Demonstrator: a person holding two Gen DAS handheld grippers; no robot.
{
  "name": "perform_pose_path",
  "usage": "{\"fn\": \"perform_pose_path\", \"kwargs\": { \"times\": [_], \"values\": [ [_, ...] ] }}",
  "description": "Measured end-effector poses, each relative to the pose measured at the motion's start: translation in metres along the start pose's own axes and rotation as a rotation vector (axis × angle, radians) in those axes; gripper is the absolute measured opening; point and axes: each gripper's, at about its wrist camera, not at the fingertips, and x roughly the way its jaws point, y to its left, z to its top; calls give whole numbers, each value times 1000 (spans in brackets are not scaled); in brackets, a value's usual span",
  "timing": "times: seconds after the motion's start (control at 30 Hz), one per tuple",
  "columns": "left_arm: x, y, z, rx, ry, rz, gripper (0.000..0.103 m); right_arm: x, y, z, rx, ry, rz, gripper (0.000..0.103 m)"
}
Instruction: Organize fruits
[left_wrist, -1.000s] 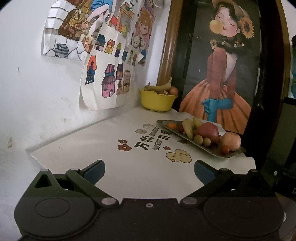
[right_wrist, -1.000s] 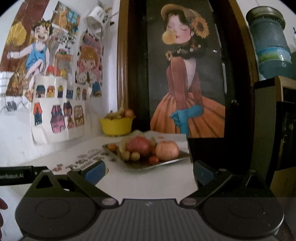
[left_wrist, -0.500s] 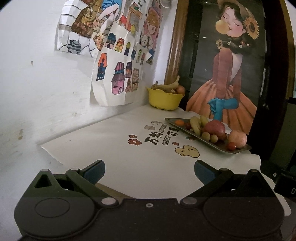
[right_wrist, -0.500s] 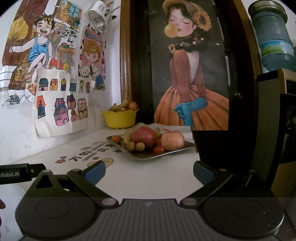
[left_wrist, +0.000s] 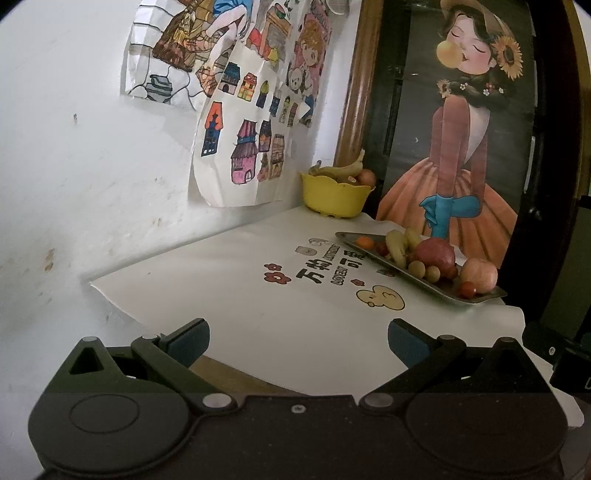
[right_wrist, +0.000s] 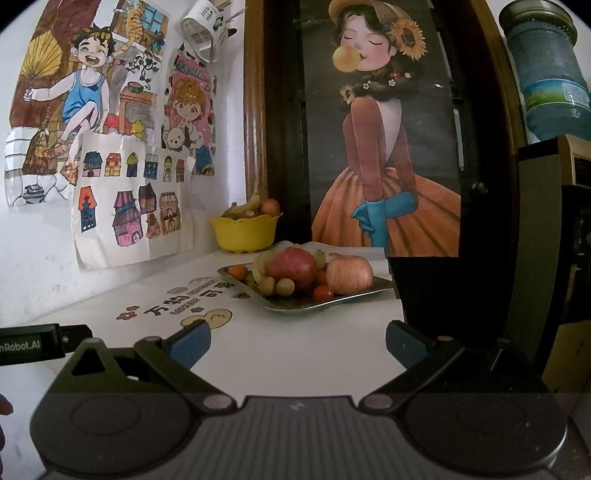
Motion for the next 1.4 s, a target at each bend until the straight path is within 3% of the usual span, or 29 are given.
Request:
{"fn": "perform_pose_path", "kwargs": {
  "times": [1.4],
  "values": [
    [-2,-8,-6,28,12,-21,102,1,-3,-7,12,20,-8,103]
  ]
}}
